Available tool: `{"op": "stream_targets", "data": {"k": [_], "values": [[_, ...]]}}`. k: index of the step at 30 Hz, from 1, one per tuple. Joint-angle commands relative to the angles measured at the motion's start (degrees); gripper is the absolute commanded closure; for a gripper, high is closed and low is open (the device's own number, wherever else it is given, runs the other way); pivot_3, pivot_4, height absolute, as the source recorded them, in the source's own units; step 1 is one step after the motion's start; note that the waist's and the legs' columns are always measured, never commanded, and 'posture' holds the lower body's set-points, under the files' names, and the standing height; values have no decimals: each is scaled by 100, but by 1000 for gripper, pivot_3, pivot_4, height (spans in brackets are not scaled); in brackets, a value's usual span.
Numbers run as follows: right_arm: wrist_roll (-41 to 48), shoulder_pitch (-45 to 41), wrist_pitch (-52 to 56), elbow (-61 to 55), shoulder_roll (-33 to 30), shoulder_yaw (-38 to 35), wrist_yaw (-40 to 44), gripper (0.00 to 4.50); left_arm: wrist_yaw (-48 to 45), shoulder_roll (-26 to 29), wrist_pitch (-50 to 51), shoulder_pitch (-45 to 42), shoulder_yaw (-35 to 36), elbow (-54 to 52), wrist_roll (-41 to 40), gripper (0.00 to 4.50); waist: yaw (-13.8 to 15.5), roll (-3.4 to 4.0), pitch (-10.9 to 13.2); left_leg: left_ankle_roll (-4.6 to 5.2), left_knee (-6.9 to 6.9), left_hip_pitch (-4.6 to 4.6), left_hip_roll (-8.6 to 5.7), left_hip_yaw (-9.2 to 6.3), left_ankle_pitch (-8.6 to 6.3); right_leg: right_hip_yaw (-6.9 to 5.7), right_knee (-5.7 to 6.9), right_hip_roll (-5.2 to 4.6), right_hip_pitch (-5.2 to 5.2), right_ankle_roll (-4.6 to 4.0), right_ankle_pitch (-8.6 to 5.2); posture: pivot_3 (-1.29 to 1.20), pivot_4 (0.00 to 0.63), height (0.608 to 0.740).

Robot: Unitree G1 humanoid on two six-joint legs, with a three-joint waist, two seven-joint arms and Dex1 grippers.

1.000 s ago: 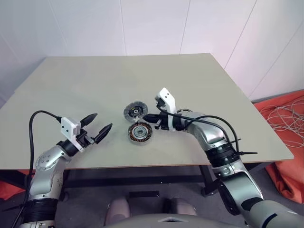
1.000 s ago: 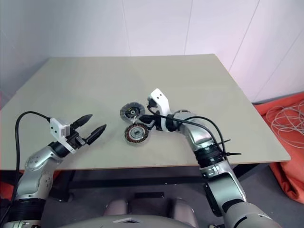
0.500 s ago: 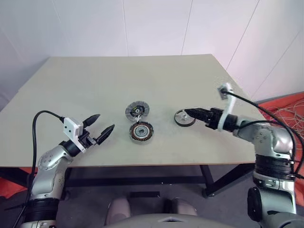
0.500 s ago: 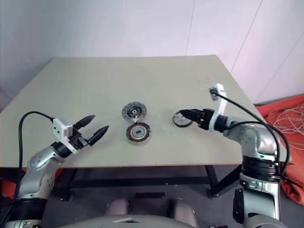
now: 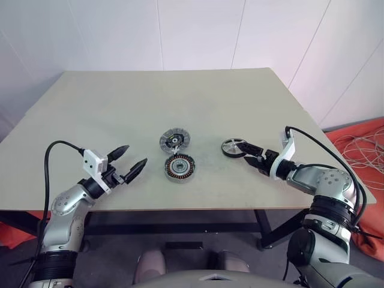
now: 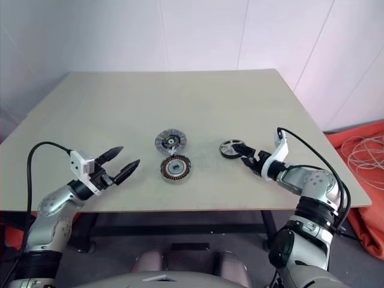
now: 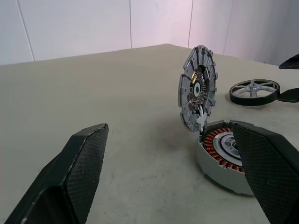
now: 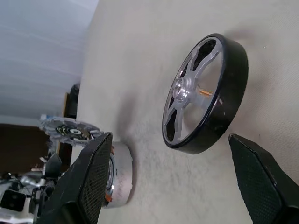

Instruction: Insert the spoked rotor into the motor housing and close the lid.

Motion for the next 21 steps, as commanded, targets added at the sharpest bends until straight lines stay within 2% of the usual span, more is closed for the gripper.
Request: {"op": "stream_targets", "data": {"k": [1, 4, 7, 17, 21], "values": [[165, -222, -138, 103, 81, -130, -183, 11, 20, 11, -88, -92, 17, -162, -12, 0, 3, 2, 0, 0, -2, 0, 0, 0, 0, 0, 0, 0, -1, 0, 0, 0, 0, 740], [179, -290, -242, 268, 123, -183, -288, 11, 23, 7, -95, -118, 11, -146, -7, 0, 4, 5, 0, 0, -5, 1, 0, 0, 0, 0, 0, 0, -2, 0, 0, 0, 0, 740], [186, -313, -372, 371, 133, -277, -420, 617, 28, 7, -97, -120, 10, -145, -4, 0, 1, 6, 0, -1, -4, 2, -1, 2, 0, 0, -1, 0, -2, 0, 0, 0, 0, 740], [425, -330, -434, 351, 192, -477, -682, 4106, 16, 7, -101, -161, -10, -116, -4, 0, 5, 11, 1, -1, -4, 0, -1, 2, 0, 0, -1, 0, -5, 0, 0, 0, 0, 740], [627, -273, -330, 167, 211, -456, -684, 4194, 10, 4, -103, -178, -18, -101, 0, 0, 3, 15, 2, -1, -5, -1, -1, 2, 0, 0, -2, 0, -8, 0, 0, 0, 0, 740]]}}
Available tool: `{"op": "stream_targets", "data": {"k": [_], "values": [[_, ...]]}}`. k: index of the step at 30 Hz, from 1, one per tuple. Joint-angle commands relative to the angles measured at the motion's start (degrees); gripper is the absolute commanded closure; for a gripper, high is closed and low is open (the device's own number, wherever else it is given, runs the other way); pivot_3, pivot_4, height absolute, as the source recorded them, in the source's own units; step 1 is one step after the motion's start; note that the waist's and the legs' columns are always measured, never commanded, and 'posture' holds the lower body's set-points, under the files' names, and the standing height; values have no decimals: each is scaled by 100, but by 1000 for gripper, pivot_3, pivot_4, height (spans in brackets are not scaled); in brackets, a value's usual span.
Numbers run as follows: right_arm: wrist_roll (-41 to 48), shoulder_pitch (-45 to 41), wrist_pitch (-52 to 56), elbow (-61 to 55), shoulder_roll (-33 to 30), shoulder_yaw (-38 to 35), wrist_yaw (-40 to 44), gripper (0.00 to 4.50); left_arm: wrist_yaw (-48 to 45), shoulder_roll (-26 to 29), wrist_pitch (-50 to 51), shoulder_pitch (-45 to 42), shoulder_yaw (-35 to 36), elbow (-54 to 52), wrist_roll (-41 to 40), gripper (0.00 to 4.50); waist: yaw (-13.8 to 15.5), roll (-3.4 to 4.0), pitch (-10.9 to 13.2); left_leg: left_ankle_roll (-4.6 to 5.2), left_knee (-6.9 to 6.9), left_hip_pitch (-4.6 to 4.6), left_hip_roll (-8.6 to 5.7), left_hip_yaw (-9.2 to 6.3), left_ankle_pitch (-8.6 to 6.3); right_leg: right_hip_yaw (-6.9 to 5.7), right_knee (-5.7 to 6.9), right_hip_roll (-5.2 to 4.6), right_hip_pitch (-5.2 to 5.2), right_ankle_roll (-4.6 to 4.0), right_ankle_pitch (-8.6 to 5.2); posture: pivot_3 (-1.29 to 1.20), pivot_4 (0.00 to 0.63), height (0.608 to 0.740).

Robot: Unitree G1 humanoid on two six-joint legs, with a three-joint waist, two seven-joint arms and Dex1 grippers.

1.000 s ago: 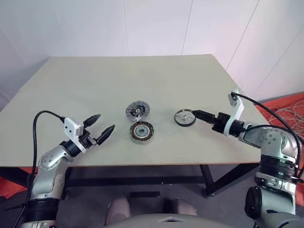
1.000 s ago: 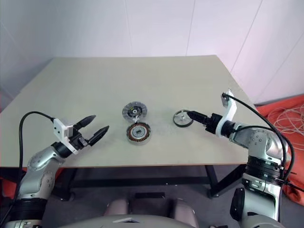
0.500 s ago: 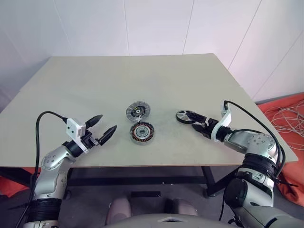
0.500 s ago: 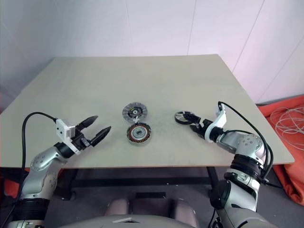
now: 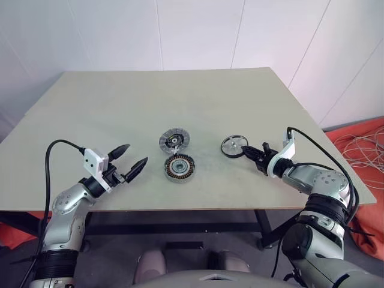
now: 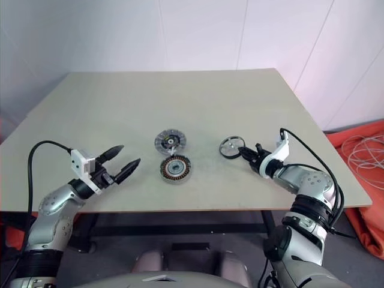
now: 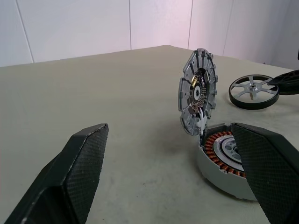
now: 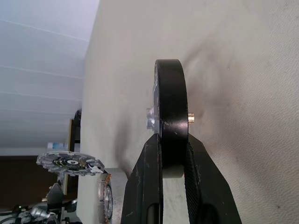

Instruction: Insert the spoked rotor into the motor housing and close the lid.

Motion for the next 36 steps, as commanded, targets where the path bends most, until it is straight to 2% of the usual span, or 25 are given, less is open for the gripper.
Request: {"op": "stream_targets", "data": {"k": [1, 9, 14, 16, 18, 21, 27, 32, 36], "values": [[432, -73, 183, -390, -18, -4, 90, 4194, -19, 12, -104, -132, -4, -94, 1, 0, 1, 2, 0, 0, 0, -1, 0, 0, 0, 0, 0, 0, -1, 0, 0, 0, 0, 740], [1384, -86, 1543, -1272, -155, 231, 423, 4194, -77, 45, -104, -214, -7, 0, 9, 0, 16, 8, 0, 0, -4, -1, 0, 0, 0, 0, -2, 0, -1, 0, 0, 0, 0, 740], [2575, 471, 1605, -1916, 13, 1204, 17, 4194, -122, 56, -116, -263, 3, 69, 19, 0, 27, 9, -2, 0, -6, 0, 1, 0, 0, -2, -9, 1, 0, 1, 0, 0, 0, 740], [2971, 599, 1605, -2112, 191, 1440, -332, 4194, -135, 59, -125, -271, 8, 82, 26, 0, 23, 10, -2, 0, -11, -3, 1, -1, 0, -3, -21, 0, 0, 1, 0, 0, 0, 740], [2992, 583, 1605, -2253, 409, 1521, -803, 4194, -141, 60, -133, -256, 13, 66, 29, 0, 12, 10, -2, 1, -11, -9, 0, -2, 0, -2, -23, 0, -4, 2, 0, 0, 0, 740], [3462, 454, 1605, -2094, 667, 1428, -1344, 4194, -138, 60, -142, -231, 29, 39, 31, 0, -4, 9, -2, 1, -11, -8, -1, -5, 0, -2, -29, 0, -2, 3, 0, 0, 0, 740], [4759, 163, 1582, -1232, 165, 2213, -2474, 4194, -138, 86, -145, -191, 62, 23, 34, 0, -24, 8, -3, 2, -11, -7, -4, -10, -1, 0, -37, -3, 3, 13, 1, 0, 0, 740], [6729, 77, 404, -548, -106, 3077, -3953, 4194, -132, 89, -164, -213, 61, 37, 40, 0, -27, 9, -3, 1, -17, -8, -4, -5, -1, -1, -36, -1, -2, 14, 1, 0, 0, 740], [7146, 87, -168, -586, 16, 3327, -4495, 4194, -120, 85, -169, -201, 58, 17, 43, 0, -33, 8, -4, 7, -17, -22, -4, -5, -6, -1, -37, -2, -11, 15, 1, 0, 0, 740]]}}
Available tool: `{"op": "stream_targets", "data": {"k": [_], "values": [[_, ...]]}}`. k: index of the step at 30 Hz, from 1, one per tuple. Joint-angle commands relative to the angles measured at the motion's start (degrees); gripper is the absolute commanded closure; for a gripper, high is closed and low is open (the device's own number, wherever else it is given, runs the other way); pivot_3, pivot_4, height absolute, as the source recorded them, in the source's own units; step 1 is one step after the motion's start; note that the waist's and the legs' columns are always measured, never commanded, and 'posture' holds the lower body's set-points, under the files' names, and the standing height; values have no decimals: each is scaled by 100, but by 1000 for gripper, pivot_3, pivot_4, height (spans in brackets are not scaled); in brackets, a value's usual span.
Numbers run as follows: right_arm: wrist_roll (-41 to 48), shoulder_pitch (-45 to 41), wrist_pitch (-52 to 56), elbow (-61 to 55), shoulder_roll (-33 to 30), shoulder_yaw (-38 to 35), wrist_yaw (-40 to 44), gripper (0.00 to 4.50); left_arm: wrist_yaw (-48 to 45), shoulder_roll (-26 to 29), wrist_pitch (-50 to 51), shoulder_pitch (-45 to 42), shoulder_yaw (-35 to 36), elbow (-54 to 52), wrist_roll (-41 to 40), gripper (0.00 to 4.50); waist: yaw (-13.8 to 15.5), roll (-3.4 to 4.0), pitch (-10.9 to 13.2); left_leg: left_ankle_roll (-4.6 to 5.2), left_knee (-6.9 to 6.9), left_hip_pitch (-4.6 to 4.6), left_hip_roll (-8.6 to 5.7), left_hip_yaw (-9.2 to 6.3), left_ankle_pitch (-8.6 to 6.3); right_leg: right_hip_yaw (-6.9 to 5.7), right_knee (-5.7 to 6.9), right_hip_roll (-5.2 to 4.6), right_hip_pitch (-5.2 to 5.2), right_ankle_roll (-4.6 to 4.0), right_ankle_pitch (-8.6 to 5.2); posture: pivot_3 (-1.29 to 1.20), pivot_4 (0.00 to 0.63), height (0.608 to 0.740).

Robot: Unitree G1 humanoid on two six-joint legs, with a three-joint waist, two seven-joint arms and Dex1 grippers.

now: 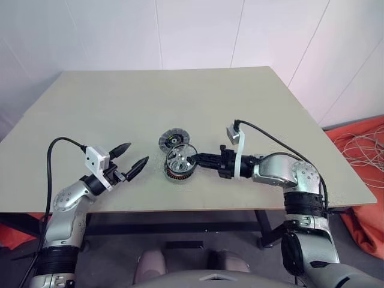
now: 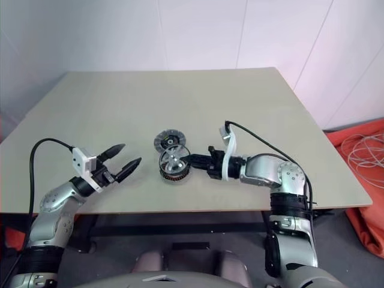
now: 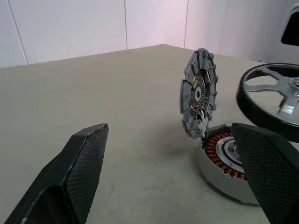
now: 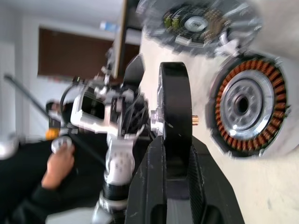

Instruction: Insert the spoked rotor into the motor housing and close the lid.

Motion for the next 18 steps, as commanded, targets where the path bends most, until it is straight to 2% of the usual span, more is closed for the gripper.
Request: {"op": "stream_targets", "data": {"k": [1, 8, 18], "values": [[448, -118, -361, -144, 144, 96, -330, 4194, 9, 65, -110, -43, 70, -149, -8, 0, -3, -1, 0, 1, 0, -2, 0, 0, -1, 0, 0, 0, -1, 0, 0, 0, 0, 740], [448, 9, -664, -231, 382, 211, -688, 4194, 39, 67, -116, 1, 89, -193, -12, 0, 1, -4, -2, 1, 2, -36, 0, -1, -1, 1, 2, 0, -27, 4, 2, 0, 0, 740], [448, 72, -863, -185, 529, 368, -718, 4194, 65, 122, -85, 112, 163, -283, -56, 0, -6, -5, -2, 0, 3, -36, 0, -1, -1, 2, 2, 0, -27, 5, 3, 0, 0, 740]]}}
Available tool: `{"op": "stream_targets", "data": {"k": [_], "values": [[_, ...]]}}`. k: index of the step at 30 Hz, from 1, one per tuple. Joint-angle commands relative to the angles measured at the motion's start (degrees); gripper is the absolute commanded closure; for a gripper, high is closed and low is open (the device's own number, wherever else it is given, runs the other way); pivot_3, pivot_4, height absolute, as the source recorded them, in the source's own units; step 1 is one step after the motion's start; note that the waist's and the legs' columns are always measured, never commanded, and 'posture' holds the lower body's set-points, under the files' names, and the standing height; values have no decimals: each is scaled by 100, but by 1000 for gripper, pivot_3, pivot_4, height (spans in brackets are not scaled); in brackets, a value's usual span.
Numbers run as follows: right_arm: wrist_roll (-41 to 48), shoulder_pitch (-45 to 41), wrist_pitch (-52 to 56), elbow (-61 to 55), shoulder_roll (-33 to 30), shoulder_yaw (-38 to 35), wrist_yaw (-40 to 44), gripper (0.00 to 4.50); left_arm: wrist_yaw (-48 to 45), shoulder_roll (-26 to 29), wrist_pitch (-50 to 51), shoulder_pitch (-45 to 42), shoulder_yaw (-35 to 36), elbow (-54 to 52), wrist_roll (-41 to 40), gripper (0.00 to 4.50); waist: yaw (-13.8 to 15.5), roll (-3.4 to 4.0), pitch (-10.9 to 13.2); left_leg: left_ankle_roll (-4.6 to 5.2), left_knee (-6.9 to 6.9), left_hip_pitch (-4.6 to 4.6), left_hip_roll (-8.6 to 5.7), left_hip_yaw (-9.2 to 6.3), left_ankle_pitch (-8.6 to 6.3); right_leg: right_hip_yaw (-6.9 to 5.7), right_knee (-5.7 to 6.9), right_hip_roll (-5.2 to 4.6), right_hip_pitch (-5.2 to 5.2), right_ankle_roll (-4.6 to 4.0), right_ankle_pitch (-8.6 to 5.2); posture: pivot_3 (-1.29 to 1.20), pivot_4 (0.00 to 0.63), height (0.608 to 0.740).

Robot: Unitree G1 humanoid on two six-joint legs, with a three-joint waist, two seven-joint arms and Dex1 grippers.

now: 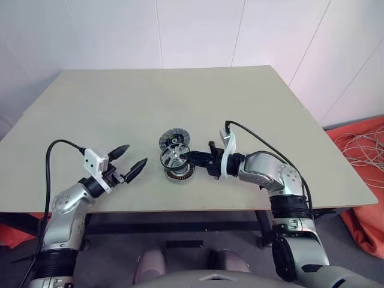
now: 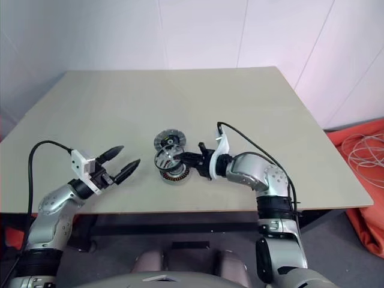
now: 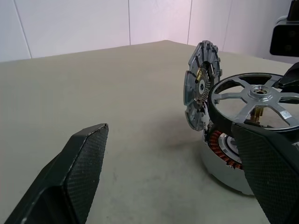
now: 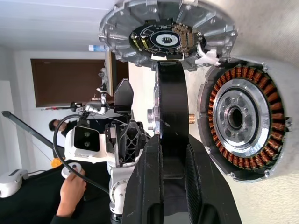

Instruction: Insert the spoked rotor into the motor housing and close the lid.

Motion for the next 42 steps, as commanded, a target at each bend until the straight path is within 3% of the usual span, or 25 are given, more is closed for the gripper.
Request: {"op": "stream_targets", "data": {"k": [1, 42], "values": [[225, -31, -29, -162, 38, 47, 73, 4194, 16, 106, -77, -33, 137, -239, -58, 0, -1, 0, 0, 0, 0, 0, 0, 0, 0, 0, 0, 0, 0, 0, 0, 0, 0, 740], [-48, 80, -466, 240, -298, 418, 548, 4194, 19, 206, -33, -122, 144, -228, -79, 0, 1, -7, -4, 1, 2, -9, -1, 1, 0, 2, 1, 0, 1, 1, 1, 0, 0, 740]]}}
